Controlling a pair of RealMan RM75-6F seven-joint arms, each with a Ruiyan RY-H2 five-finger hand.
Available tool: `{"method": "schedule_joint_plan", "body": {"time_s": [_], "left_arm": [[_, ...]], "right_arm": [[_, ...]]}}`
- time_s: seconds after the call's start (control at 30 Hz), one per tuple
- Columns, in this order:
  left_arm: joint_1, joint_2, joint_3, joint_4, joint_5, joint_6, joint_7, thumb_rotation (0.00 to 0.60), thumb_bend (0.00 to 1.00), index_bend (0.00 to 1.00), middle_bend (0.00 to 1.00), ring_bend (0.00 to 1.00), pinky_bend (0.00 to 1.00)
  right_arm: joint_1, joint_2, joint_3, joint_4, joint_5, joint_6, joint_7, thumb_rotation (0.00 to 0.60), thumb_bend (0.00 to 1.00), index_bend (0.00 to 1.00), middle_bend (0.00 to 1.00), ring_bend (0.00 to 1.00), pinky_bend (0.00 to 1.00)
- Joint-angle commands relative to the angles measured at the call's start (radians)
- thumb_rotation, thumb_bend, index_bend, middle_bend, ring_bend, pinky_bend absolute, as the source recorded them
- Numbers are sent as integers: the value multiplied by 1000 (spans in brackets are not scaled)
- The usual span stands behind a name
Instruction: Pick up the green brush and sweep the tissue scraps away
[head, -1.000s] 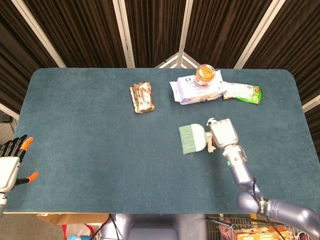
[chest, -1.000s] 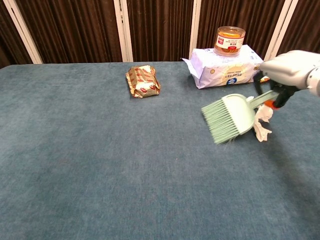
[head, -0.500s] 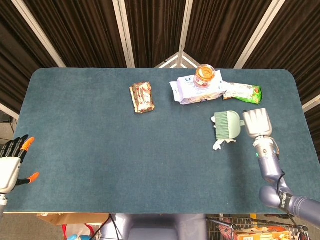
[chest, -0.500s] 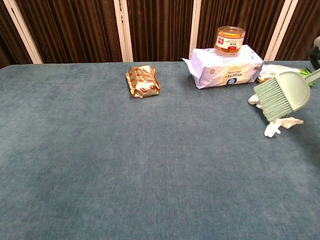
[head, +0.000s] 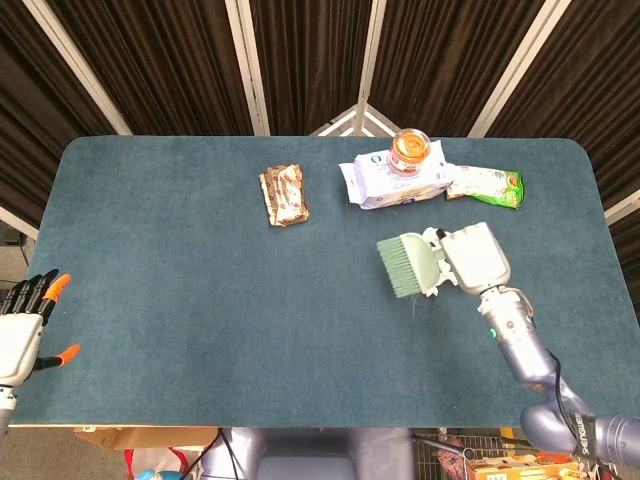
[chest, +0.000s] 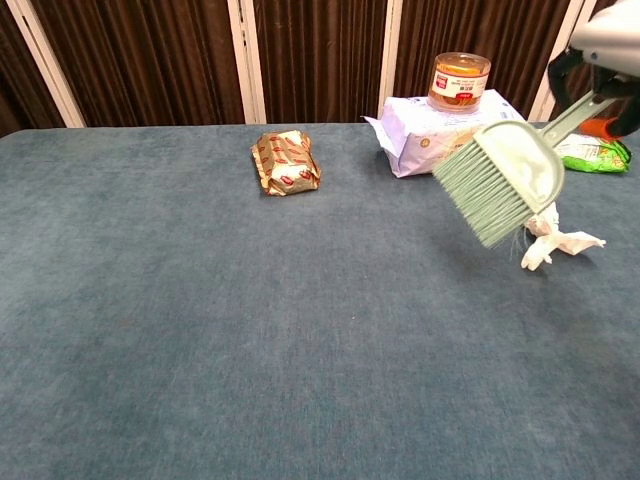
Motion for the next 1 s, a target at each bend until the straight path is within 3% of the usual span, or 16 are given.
{"method": "schedule_joint_plan", "body": {"time_s": [0.03,0.27,0.53,0.7,1.0], "left_arm": [[1,0,1,0,0,0,1,600,0,0,0,0,20],[2,2,0,1,-6,-1,-1,600,0,0,0,0,20],[3,2,0,2,-6,1,0,600,0,0,0,0,20],[3,0,-1,2,-3,6,4,600,0,0,0,0,20],[3,0,0,0,-1,7,2,600,0,0,0,0,20]], "right_arm": [[6,-33,-23,-7,-25,-8,-12,600,541,730,949,981,921],[13,-110,-38,83,17,-30,-25,600,542,730,950,981,921],[19,-169,-56,283,89,-71,-50,600,546,740,950,981,922],[18,-180,-70,416,117,-95,-72,600,548,741,949,981,922],[13,-152,-77,557,134,-83,-124,600,548,741,949,981,922]]}}
